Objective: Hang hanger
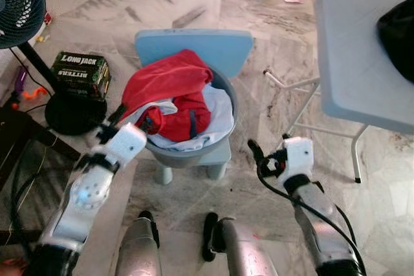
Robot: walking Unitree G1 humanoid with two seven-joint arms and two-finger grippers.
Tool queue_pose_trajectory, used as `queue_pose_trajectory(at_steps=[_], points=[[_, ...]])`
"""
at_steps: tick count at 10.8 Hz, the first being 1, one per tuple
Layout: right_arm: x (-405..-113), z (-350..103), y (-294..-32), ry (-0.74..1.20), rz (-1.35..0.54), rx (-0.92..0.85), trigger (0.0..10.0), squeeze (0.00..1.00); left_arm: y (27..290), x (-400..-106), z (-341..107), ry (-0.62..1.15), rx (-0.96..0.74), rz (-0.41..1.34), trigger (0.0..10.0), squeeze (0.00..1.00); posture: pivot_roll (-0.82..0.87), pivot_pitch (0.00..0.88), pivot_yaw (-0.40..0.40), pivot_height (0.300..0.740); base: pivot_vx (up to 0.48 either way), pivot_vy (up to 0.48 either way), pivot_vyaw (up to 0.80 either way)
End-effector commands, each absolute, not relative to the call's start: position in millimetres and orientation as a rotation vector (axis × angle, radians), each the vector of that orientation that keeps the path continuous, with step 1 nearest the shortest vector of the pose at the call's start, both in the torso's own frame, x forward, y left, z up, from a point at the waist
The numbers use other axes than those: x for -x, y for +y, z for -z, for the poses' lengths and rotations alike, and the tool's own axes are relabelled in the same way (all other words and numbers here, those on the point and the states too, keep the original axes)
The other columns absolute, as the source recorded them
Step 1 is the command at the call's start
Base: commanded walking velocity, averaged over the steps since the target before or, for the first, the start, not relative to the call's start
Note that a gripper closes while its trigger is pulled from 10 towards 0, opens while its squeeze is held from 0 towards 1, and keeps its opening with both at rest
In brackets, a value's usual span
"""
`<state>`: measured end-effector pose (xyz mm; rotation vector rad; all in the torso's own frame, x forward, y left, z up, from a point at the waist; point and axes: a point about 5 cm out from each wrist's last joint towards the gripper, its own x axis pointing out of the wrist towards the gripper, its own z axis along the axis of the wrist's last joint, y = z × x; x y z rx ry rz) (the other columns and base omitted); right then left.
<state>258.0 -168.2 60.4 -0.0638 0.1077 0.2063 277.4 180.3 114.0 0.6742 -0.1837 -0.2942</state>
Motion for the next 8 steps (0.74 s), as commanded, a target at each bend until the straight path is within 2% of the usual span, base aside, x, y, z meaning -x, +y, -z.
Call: queue_pose_trajectory(at_steps=[1, 3, 5, 6, 8], points=[[-251, -57, -174, 0.122, -0.193, 0.078, 10.0, 0.00, 169, -278, -108, -0.174, -0.610, 0.378, 10.0, 1.00, 0.02, 0.233, -0.099, 0.740, 0.000, 0.000, 0.00], [-239, -55, -179, 0.142, -0.183, 0.113, 10.0, 0.00, 154, -283, -99, -0.127, -0.541, 0.490, 10.0, 1.00, -0.01, 0.261, -0.107, 0.740, 0.000, 0.000, 0.00], [-207, -53, -203, 0.188, -0.124, 0.154, 10.0, 0.00, 134, -285, -84, -0.082, -0.587, 0.655, 10.0, 1.00, -0.08, 0.319, -0.121, 0.740, 0.000, 0.000, 0.00], [-190, -56, -213, 0.209, -0.097, 0.161, 10.0, 0.00, 131, -287, -78, -0.065, -0.601, 0.693, 10.0, 0.00, -0.11, 0.350, -0.123, 0.740, 0.000, 0.000, 0.00], [-139, -60, -231, 0.307, -0.054, 0.137, 10.0, 0.00, 143, -286, -63, -0.013, -0.675, 0.701, 10.0, 0.00, -0.18, 0.411, -0.128, 0.740, 0.000, 0.000, 0.00]])
